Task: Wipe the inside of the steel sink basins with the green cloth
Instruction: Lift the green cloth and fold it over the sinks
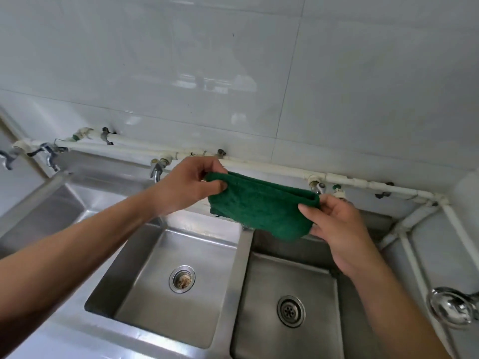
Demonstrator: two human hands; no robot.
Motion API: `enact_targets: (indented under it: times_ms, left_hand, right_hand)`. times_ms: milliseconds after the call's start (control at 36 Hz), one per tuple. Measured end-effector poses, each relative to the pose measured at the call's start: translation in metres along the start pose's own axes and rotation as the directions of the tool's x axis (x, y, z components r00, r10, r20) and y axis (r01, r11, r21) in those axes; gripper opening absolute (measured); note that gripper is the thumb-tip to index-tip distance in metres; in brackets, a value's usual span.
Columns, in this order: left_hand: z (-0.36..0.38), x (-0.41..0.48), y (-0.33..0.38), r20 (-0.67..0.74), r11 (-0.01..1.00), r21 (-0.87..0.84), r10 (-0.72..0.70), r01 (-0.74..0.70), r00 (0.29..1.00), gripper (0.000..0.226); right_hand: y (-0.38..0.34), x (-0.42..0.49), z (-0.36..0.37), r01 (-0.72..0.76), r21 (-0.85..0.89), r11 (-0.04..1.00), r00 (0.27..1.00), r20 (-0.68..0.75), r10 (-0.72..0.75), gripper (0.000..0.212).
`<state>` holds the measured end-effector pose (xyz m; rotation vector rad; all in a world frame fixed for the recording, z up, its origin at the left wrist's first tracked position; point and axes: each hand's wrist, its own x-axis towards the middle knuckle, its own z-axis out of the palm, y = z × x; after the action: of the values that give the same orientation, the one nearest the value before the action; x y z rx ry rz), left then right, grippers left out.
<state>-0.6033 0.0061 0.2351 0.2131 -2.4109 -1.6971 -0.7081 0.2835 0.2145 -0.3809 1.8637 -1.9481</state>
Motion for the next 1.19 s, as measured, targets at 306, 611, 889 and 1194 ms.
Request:
enact_targets:
  times_ms: [306, 611, 889, 1194]
  left_hand:
    - [-0.032, -0.056, 0.015, -0.079, 0.975, 0.065, -0.206, 0.212, 0.975, 0.035]
    - [-0.07, -0.178, 0.0, -0.45, 0.901, -0.422, -0.305, 0.101, 0.839, 0.019]
    - [-0.07, -0.298, -0.053, -0.357, 0.717, -0.674, -0.527, 0.178, 0.772, 0.1]
    - [-0.105, -0.407, -0.082, -0.71, 0.754, -0.608, -0.374, -0.251, 0.596, 0.071]
  right_hand:
    - [0.008, 0.018, 0.05, 0.172, -0.12, 0.978, 0.978, 0.139, -0.155, 0.007]
    - [0.021, 0.01, 0.154, 0.215, -0.036, 0.976, 0.859, 0.483, -0.171, 0.011]
    - [0.013, -0.043, 0.296, 0.367, 0.086, 0.926, 0.627, 0.713, -0.315, 0.005]
    - [0.014, -0.091, 0.454, 0.524, 0.122, 0.843, 0.376, 0.855, -0.357, 0.012]
